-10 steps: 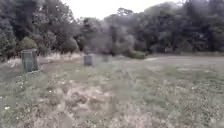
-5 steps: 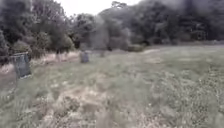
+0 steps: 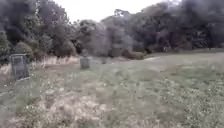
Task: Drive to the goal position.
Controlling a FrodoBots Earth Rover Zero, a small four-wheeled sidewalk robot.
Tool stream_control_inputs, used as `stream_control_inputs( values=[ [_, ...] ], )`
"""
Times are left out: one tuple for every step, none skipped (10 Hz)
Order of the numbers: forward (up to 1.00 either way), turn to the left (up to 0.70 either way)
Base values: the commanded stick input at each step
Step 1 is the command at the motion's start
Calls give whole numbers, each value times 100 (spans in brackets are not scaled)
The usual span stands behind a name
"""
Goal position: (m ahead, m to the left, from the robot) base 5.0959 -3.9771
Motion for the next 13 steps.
stream_control_inputs(
  values=[
    [50,-17],
    [50,-17],
    [50,-17],
    [50,-5],
    [50,-4],
    [50,-4],
    [50,-6],
    [50,-8],
    [50,-6],
    [50,-5],
    [50,0],
    [50,0],
    [50,0]
  ],
)
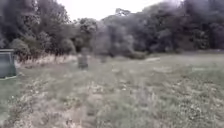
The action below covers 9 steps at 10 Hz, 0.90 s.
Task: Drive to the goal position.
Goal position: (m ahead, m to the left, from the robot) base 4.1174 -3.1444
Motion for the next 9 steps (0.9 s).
stream_control_inputs(
  values=[
    [50,0],
    [50,0],
    [50,0],
    [50,0],
    [50,0],
    [50,0],
    [50,0],
    [50,0],
    [50,0]
  ],
)
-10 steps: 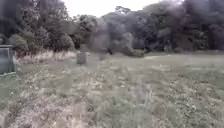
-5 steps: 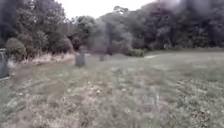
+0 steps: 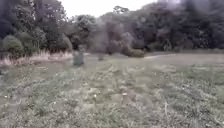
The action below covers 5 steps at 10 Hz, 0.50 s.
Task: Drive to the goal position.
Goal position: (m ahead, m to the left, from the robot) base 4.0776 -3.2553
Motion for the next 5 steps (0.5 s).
stream_control_inputs(
  values=[
    [50,0],
    [50,0],
    [50,0],
    [50,0],
    [50,0]
  ],
)
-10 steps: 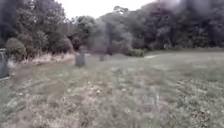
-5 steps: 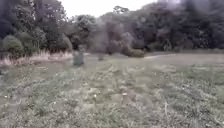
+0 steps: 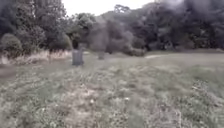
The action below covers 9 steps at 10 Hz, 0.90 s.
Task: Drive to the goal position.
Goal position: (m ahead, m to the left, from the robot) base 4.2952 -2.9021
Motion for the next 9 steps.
stream_control_inputs(
  values=[
    [50,0],
    [50,0],
    [50,0],
    [50,0],
    [50,0],
    [50,0],
    [50,0],
    [50,0],
    [50,-3]
  ],
)
